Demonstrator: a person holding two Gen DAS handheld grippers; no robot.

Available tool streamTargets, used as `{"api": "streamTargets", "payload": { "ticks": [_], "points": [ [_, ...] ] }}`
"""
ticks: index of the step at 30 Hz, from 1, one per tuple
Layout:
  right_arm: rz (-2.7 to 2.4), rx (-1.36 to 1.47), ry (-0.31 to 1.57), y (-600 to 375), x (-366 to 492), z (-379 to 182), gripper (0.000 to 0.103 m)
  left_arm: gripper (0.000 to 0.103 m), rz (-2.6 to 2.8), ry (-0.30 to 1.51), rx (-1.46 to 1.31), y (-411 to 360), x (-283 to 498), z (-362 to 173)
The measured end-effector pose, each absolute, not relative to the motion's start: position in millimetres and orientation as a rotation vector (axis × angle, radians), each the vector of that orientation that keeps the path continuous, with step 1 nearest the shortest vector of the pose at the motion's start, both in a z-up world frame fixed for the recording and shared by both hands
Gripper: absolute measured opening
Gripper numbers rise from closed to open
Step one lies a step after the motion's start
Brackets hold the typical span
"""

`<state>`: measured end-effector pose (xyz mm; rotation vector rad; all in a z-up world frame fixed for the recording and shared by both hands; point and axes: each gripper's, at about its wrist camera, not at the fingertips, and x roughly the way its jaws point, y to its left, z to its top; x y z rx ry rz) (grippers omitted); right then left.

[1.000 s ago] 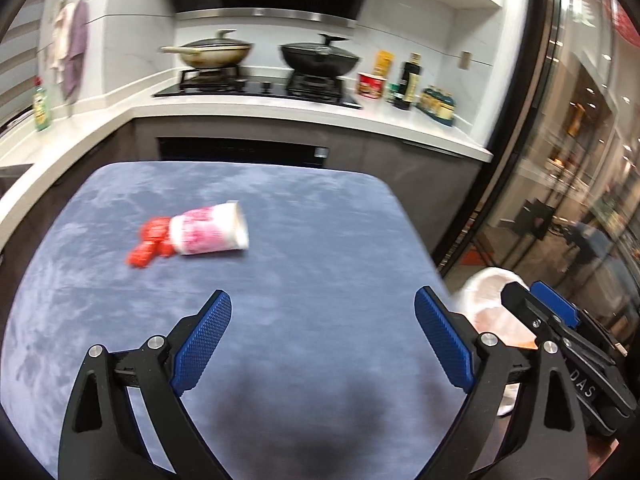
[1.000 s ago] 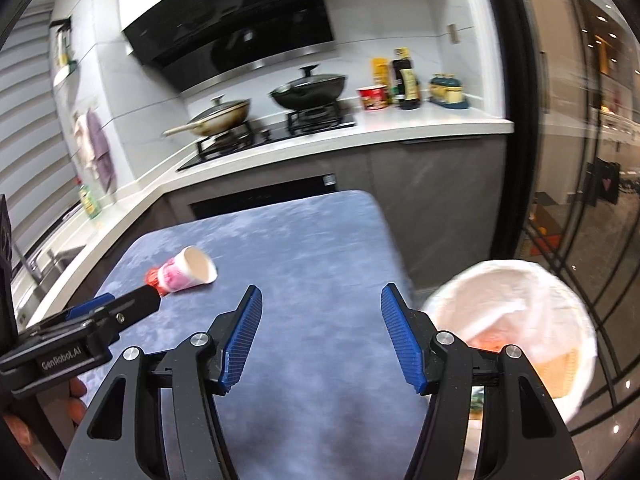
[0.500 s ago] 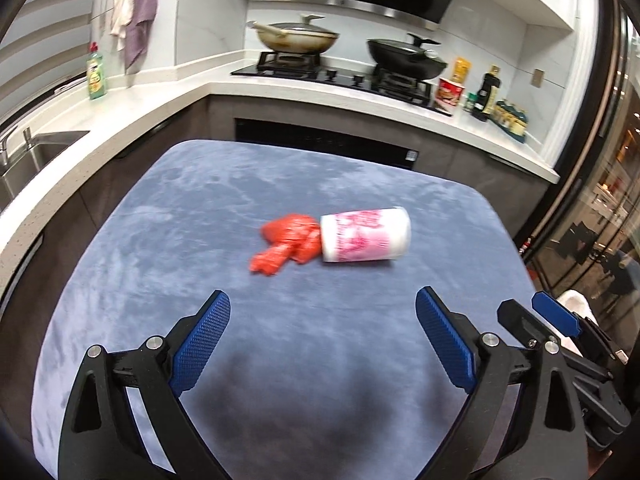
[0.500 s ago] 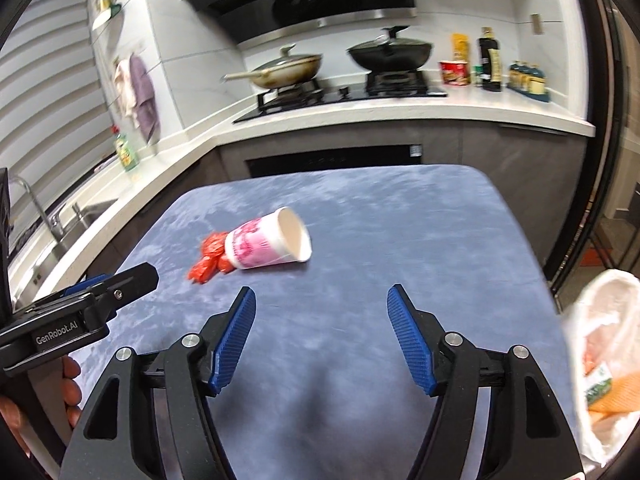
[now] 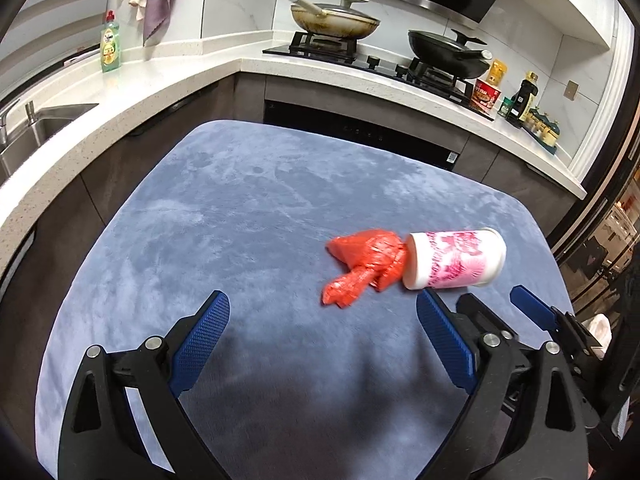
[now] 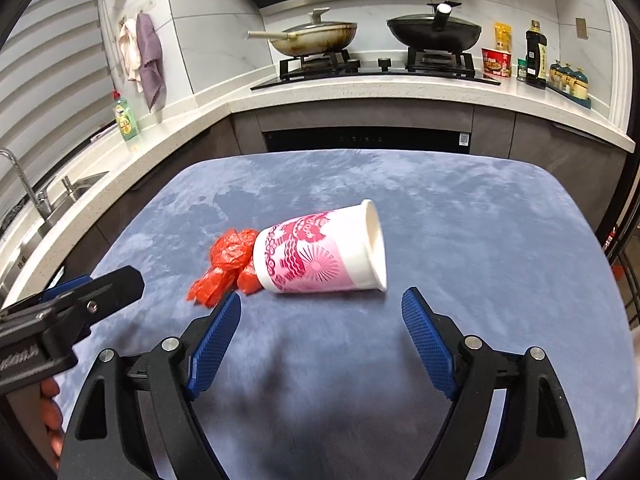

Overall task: Collect trash
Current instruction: 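Move both tools back toward the pink cup and red bag on the table, then grasp the red plastic bag with the left tool while the right grasps the pink cup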

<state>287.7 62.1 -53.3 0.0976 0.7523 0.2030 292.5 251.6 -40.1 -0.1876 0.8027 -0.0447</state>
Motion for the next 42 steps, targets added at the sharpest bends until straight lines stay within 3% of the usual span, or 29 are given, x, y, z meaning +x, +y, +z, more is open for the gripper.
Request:
{"api": "streamTargets", "payload": {
  "ticks": [6, 33, 37, 42],
  "points": [
    [0.168, 0.080, 0.764, 78, 308, -63, 0.084, 0.090, -0.052, 0.817, -0.199, 259, 311, -52],
    [0.134, -0.038, 0.758, 97, 364, -72, 0.084, 0.090, -0.094, 0.829, -0.276, 265, 352, -72],
    [0.165, 0.004, 0.778, 89, 368, -74, 0.058, 0.090, -0.101, 0.838, -0.277, 264, 355, -75],
    [0.163, 0.074, 0.792, 68, 366, -73, 0.038, 0.090, -0.122, 0.848, -0.253, 251, 359, -79]
  ]
}}
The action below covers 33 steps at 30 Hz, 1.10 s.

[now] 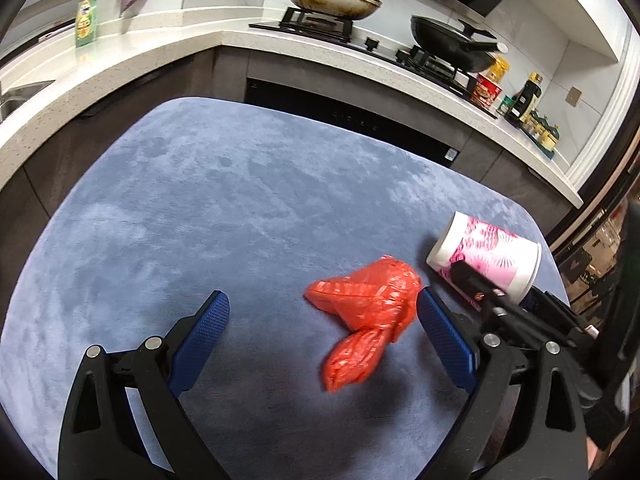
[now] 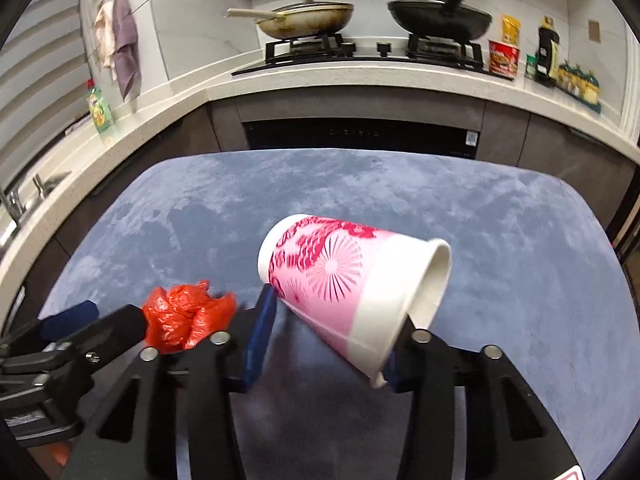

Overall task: Collect trash
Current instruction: 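Grasp the red plastic bag with the left tool while the right grasps the pink cup, then carry the red bag and pink cup over the trash bin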

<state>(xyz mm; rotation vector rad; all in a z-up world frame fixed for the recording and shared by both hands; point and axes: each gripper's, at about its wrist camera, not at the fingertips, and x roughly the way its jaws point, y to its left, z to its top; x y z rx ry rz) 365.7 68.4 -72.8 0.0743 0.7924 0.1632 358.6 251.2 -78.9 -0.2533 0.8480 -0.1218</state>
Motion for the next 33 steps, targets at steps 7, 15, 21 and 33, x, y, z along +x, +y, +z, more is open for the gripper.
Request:
{"api": "streamTargets", "payload": {
  "ticks": [7, 15, 21, 33],
  "points": [
    [0.159, 0.102, 0.794, 45, 354, -71, 0.014, 0.088, -0.153, 0.875, -0.197, 221, 372, -92],
    [0.163, 0.127, 0.787, 28, 341, -66, 0.008, 0.047, -0.168, 0.887, -0.143, 202, 373, -96],
    [0.164, 0.135, 0.772, 18, 327, -58, 0.008, 0.043, -0.180, 0.866, -0.122, 188, 361, -85],
    [0.126, 0.176, 0.697, -28, 281, -18, 0.006, 0.042, -0.249, 0.787, -0.090, 136, 315, -30]
  ]
}}
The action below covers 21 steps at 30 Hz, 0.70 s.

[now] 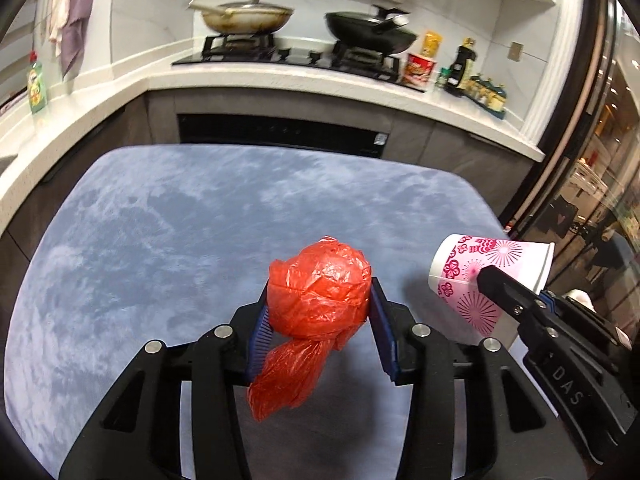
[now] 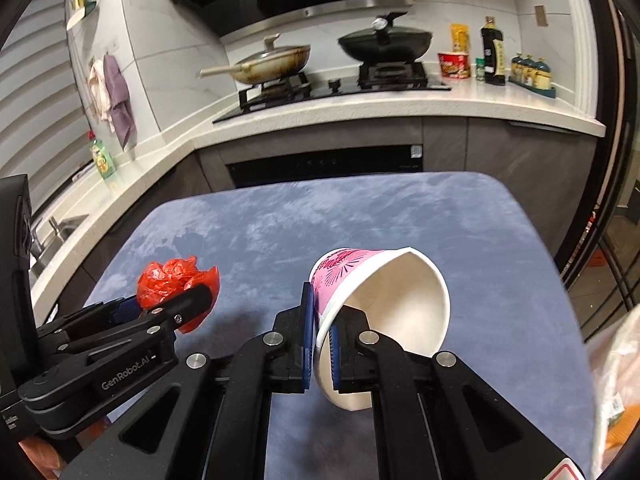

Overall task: Collect trash
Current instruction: 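Carry the red bag and pink cup over the trash bin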

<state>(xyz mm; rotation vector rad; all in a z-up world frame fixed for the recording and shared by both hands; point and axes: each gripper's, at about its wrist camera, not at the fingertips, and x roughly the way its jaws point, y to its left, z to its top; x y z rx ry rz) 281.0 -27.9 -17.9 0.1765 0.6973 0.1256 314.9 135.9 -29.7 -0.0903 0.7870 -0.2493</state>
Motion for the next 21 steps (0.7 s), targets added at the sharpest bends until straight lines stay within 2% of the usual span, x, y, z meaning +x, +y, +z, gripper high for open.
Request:
{"api": "streamTargets", "payload": {
  "ticks": [11, 21],
  "points": [
    [0.030, 0.237, 0.595, -110, 212, 28, 0.006, 0.042, -0.356, 0.722, -0.037, 53, 263, 14],
    [-0.091, 0.272, 0.542, -200, 142, 43, 0.006, 0.042, -0.483, 0.694, 0.025, -47, 210, 33]
  ]
}}
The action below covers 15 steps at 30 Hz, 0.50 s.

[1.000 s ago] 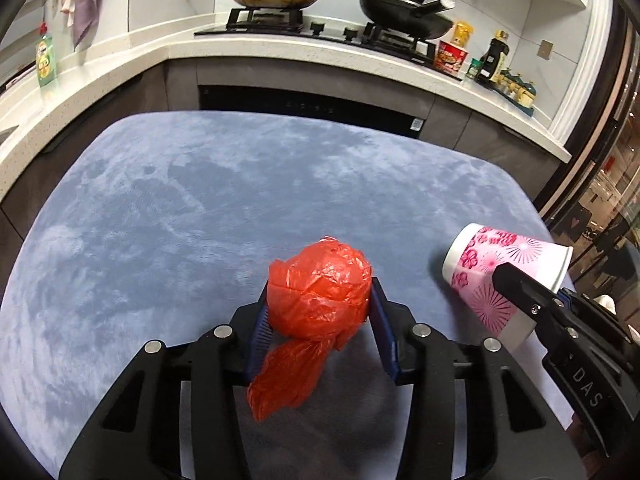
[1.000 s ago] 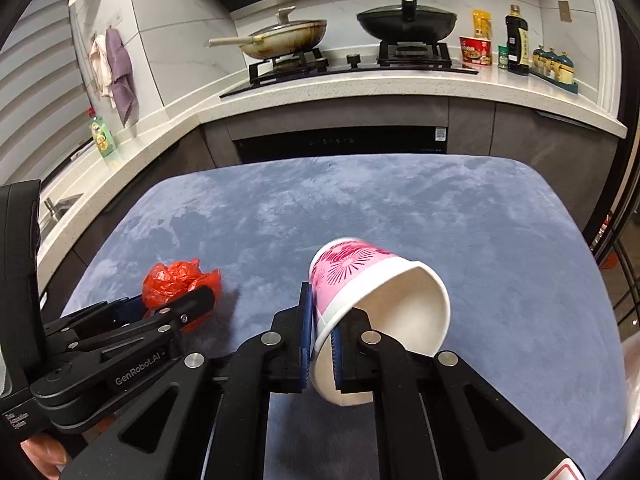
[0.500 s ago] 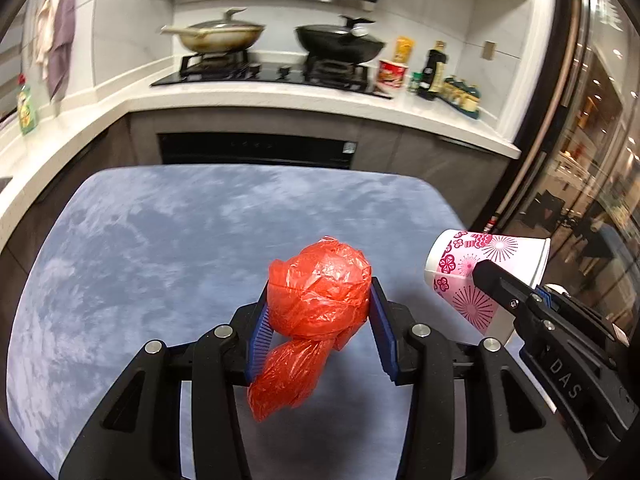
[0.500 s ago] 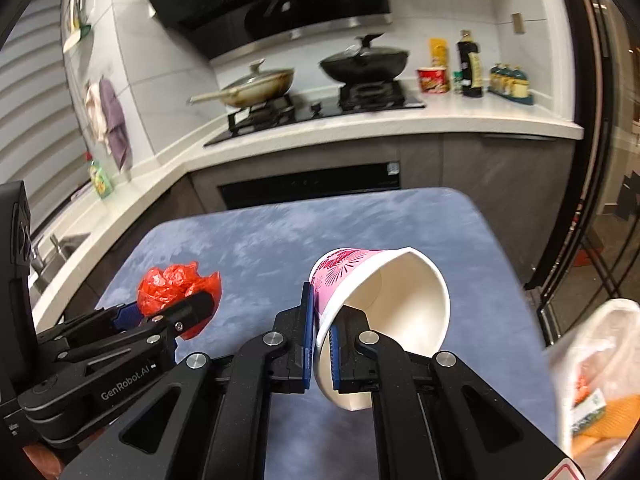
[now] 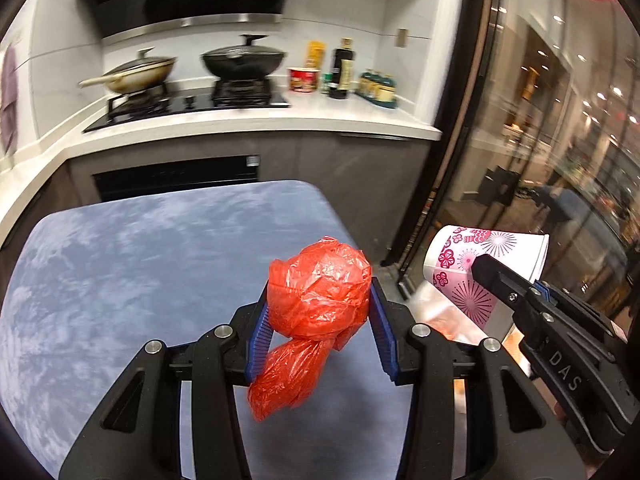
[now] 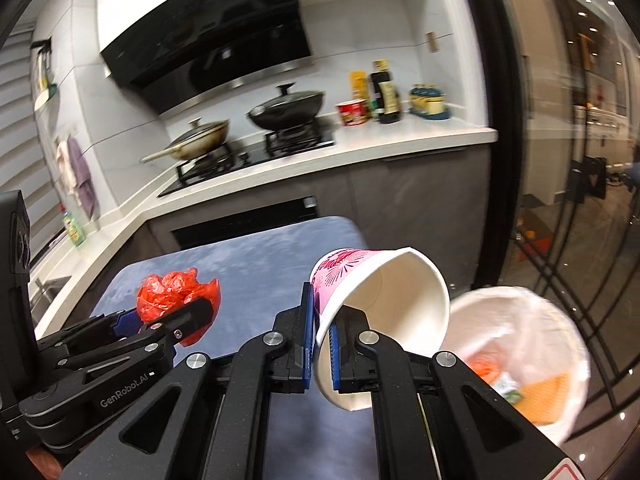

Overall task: Collect trash
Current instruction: 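Carry the red bag and pink cup over the trash bin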

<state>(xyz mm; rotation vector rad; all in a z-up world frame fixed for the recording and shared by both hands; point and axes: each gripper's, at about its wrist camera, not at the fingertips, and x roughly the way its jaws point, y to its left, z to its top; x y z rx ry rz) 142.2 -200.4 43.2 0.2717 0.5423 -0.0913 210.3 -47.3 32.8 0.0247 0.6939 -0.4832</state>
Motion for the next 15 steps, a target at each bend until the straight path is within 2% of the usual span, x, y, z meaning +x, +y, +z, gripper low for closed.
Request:
{"api": "streamTargets", "payload": {
  "ticks": [15],
  "points": [
    [-0.244, 0.321, 0.575, -309, 72, 17, 0.006, 0.042, -0.630, 0.735, 0.089, -166, 167, 18]
  ]
}}
